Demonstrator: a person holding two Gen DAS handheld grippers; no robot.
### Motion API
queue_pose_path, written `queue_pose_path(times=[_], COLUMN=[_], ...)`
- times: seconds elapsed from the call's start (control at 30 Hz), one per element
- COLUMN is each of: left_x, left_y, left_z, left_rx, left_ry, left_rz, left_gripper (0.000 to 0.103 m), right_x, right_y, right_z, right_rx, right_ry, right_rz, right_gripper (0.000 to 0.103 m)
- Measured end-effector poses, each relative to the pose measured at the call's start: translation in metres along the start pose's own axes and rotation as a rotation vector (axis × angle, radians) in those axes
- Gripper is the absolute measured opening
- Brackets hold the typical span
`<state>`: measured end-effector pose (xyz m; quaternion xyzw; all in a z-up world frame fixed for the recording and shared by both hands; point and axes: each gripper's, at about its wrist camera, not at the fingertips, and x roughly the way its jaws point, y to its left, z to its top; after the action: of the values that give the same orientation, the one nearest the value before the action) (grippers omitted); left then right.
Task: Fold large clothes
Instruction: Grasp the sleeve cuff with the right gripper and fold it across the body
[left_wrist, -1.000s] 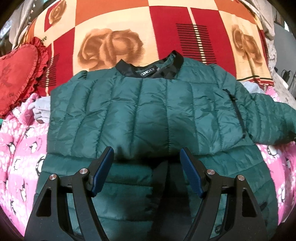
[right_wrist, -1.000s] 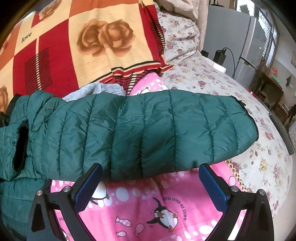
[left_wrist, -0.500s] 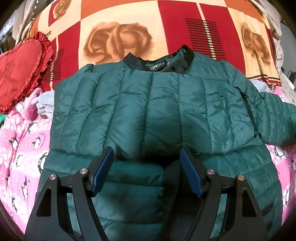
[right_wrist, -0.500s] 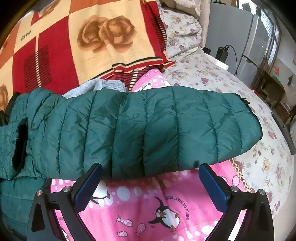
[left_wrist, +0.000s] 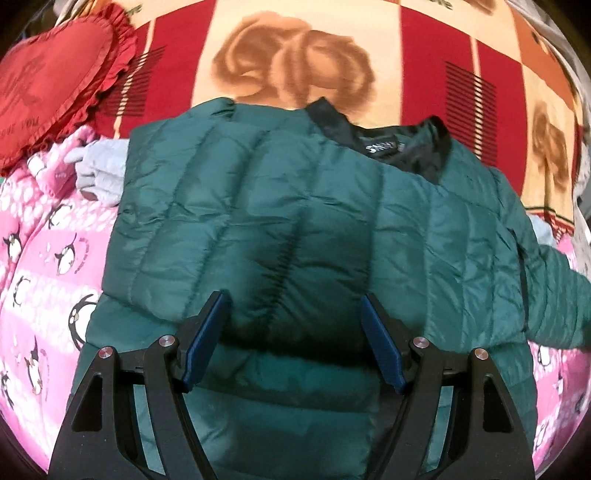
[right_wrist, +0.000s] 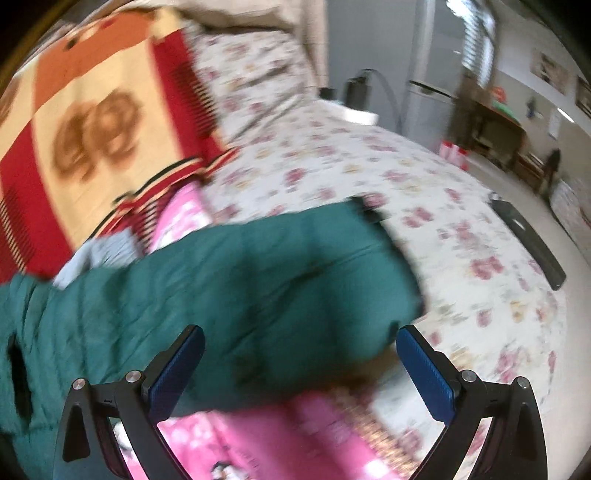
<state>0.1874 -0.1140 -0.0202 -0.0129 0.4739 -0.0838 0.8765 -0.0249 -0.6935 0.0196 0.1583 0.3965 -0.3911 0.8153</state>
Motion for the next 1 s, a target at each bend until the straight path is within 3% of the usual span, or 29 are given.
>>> queue_pose_path(times=[0.27,0.3,0.37,0.47,0.77,1.0], left_x=[0.0,0.0,0.0,0.001,-0.005,-0.018], left_y=[0.009,0.009,0.011,0.014,0.023,0.036], left_z=[0.0,0.0,-0.001,-0.002,-0.006,-0.005], left_rx=[-0.005,-0.004,-0.007,-0.016,-0.038,-0.063], left_ry=[0.01,0.011,0.013,0.017,0.022,0.002], left_rz=[0.007,0.007,0.007,0.004,-0.006,-0.013], left_gripper=[0.074,0.074,0.074,0.074,0.074,0.074], right_x=[0.041,0.04,0.041,0.04,-0.006,-0.053], right_y=[-0.036,-0.033,-0.025,-0.014,0.002,0.047], right_z=[0.019,0.019,0.021,0.019,0.006,0.003], right_rx=[0.129,0.115,0.073,0.028,-0.004,-0.075], right_ry=[0.075,0.058,0.047,0.067,0.008,-0.039], right_rz=[0.035,0.026,0.027,0.093,0.269,0.415], right_gripper=[0.099,0.094,0.062,0.036,0.028,0.027])
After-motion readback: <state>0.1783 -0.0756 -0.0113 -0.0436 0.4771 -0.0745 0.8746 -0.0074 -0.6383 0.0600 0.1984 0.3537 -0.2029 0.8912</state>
